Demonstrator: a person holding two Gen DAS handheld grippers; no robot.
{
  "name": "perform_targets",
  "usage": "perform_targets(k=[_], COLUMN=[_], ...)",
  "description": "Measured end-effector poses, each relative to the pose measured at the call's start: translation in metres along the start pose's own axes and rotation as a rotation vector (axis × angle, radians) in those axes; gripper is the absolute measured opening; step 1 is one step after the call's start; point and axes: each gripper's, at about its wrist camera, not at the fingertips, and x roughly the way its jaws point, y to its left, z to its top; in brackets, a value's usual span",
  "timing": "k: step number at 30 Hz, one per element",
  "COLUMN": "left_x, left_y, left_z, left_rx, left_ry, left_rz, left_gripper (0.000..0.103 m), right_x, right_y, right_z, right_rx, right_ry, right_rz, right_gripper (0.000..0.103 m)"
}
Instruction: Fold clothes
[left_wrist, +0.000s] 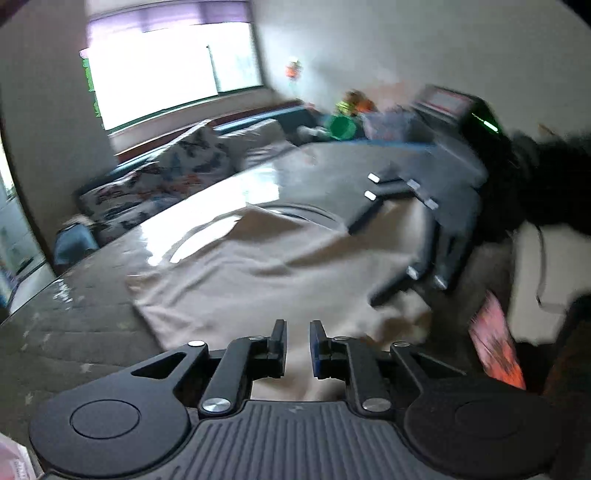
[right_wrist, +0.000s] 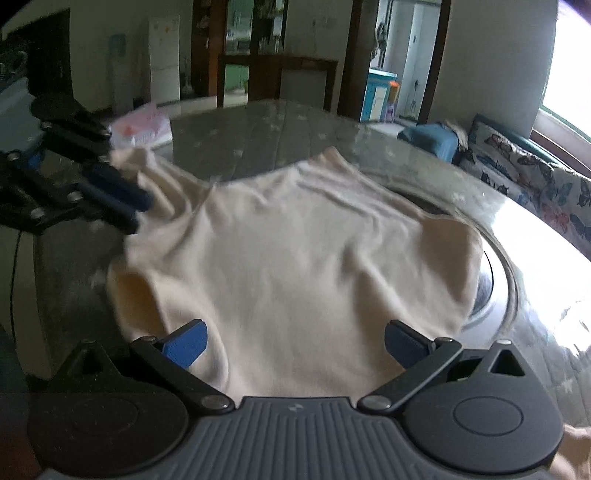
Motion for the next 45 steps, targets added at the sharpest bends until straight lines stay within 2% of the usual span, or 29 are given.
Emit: perform_targets(k=[7,10,13,16,18,24,26,29,32,36,41,45], left_x=[0.010,0.017,0.014,0.008,0.006,0.013,0.023,0.036,0.035,0.028,0.023,0.022], left_y=[0.029,0.009,-0.008,-0.005,-0.001,0.005,0.002,-0.010,-0.023,-0.024,-0.026,-0.024], left_z=[0.008,-0.002,-0.010,-0.009,-0.007,0.013,0.019,0.017,0.007,0.001,-0.002,-0.004], left_rx=[-0.138,-0.054,0.071,0.072,0.075,0.009,0.007,0.040,0.086,0.075,0.068,0.047], left_ry=[-0.010,0.028,0.023,0.022,0.013,-0.046,-0.051,-0.018,-0.008,-0.019,-0.025,-0.032], left_rz=[0.013,-0.038,-0.013,-0.031,-0.010,0.025,0.007,-0.042,-0.056,-0.059,-0.059,-0.068], left_gripper=[0.016,0.014,0.013,0.014,0.014,0.014,0.014,0.014,0.013,0.013,0.013,0.014], right_x=[0.021,0.013,0.006,0.008,0.008,-0.007,-0.003,-0.004,-0.014,-0.013,0.008,0.000], right_y=[0.009,0.006,-0.001,-0.004,-0.004,-0.005,-0.002,0.002,0.000,-0.007,-0.008,-0.019], right_z=[-0.009,-0.007,-0.005,-0.009,-0.016,-0.015,-0.017,-0.022,-0.020,-0.013,-0.018,-0.013], right_rx=[0.009,0.009,0.024,0.025,0.020,0.031,0.012,-0.012,-0.009,0.048,0.075,0.101], right_ry=[0.033,0.029,0.011,0.042,0.067,0.047,0.077,0.099,0.069,0.018,0.061,0.038], right_rz=[0.054,0.063,0.056,0.047,0.048,0.046,0.047,0.047,0.030,0.027,0.055,0.044], right_gripper=[0.103,0.103,0.103,0.103,0.103,0.103,0.103,0.103,0.103,0.103,0.103,0.103])
